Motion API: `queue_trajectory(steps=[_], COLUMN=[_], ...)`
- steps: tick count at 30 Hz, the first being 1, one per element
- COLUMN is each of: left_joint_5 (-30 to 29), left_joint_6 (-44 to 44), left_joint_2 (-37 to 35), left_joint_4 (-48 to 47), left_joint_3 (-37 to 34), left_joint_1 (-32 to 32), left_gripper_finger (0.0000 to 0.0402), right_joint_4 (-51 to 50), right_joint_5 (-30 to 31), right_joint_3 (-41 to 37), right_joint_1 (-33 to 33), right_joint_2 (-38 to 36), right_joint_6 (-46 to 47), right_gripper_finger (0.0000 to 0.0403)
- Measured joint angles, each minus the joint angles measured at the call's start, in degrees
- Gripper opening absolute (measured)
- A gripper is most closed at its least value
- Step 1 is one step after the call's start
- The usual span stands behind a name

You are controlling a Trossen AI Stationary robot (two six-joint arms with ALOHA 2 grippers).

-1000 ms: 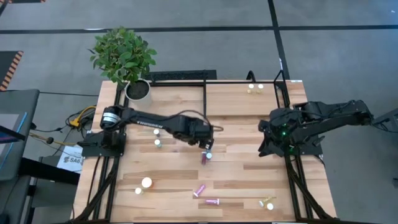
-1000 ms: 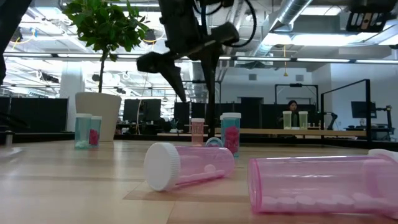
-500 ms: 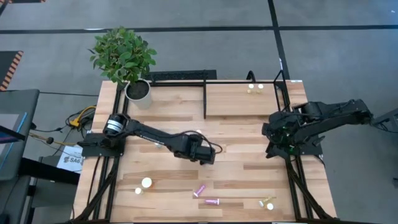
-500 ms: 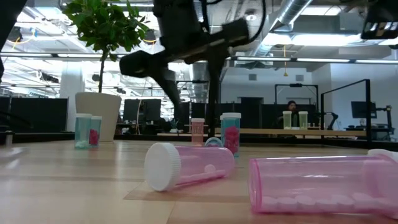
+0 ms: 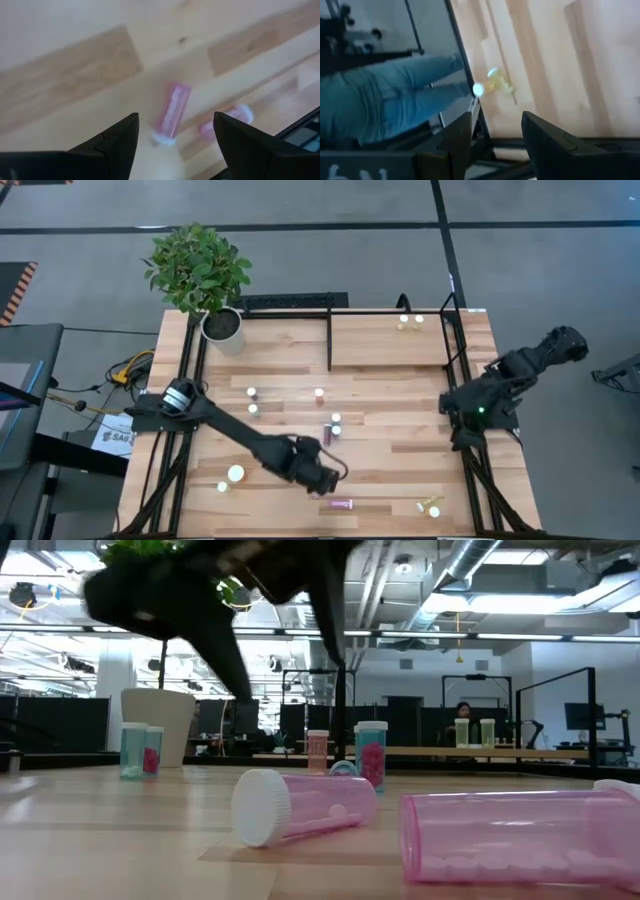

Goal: Pick and place medicine bottles onto shelf by color
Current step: Move the top pink pill bottle to the center of the table

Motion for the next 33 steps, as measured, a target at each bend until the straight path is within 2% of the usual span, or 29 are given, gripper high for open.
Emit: queue_trajectory(steps=[5, 12, 15, 23, 29, 33], left_joint_5=[-1.61, -5.61, -5.85, -1.94, -2.79, -0.57], left_joint_6=[2.50, 9.47, 10.53, 8.89, 8.96, 9.82], left_joint_2=[0.60, 1.09, 1.11, 3.61, 6.33, 9.33], left_joint_4=[2.91, 4.69, 4.73, 5.91, 3.61, 0.02], left_joint_3=[0.04, 0.02, 0.00, 0.72, 3.43, 5.66], left_joint_1=[-2.88, -3.96, -3.91, -3.98, -4.20, -4.18], left_gripper_finger=[0.0242, 0.0242, 0.0242, 0.0242, 0.0242, 0.0242], right_joint_4=[3.28, 6.61, 7.24, 8.40, 8.91, 9.03], right_joint_5=[1.49, 1.43, 1.40, 1.97, 3.63, 4.39], right_joint_3=[0.00, -0.01, -0.04, -0.04, -0.04, -0.04], right_joint_1=[6.53, 12.26, 13.22, 15.16, 15.88, 15.88], right_joint_2=[1.61, 5.64, 6.87, 7.30, 7.24, 7.22], right_joint_6=[-5.44, -4.59, -4.72, -4.84, -5.83, -6.82], right_gripper_finger=[0.0195, 0.0195, 0.0195, 0.0195, 0.0195, 0.0195])
